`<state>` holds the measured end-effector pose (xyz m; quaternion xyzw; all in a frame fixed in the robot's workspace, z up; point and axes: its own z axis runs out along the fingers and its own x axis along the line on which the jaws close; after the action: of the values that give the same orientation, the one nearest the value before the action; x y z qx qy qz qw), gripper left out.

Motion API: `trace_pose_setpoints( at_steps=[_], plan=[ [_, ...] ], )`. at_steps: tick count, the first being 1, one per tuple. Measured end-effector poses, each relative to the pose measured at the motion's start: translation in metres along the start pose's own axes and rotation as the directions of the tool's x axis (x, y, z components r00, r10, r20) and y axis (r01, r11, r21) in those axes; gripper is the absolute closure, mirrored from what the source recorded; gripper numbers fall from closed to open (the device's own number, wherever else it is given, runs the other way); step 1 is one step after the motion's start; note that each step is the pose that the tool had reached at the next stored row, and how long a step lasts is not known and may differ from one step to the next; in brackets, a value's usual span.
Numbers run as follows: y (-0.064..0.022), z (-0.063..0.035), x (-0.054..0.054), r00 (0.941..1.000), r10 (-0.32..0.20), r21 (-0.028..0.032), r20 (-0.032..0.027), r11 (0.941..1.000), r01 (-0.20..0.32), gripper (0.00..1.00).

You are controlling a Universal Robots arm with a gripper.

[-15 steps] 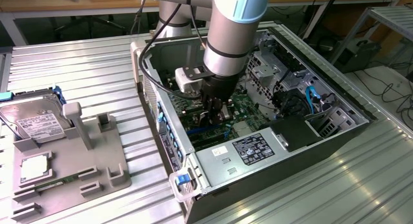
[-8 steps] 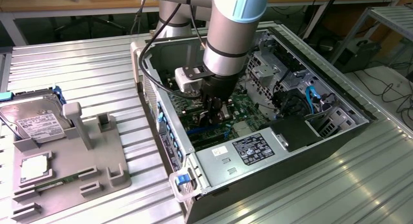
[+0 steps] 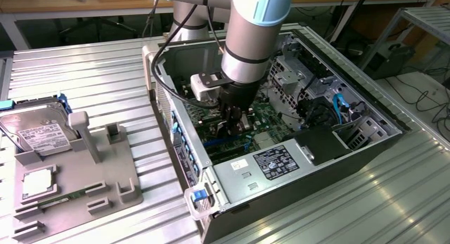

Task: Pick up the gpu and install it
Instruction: 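Insert the gpu into the slot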

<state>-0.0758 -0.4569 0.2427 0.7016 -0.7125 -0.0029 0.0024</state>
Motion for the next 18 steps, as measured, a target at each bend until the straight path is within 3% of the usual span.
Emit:
trace_pose_setpoints(
  at_steps=[10,18],
  plan=[
    [0.0,0.0062,0.0001,1.0,0.0,-0.0014,0.0,1.0,0.0,0.72],
    [-0.0001,0.0045,-0.0001,1.0,0.0,-0.0001,0.0019,1.0,0.0,0.72]
  ],
)
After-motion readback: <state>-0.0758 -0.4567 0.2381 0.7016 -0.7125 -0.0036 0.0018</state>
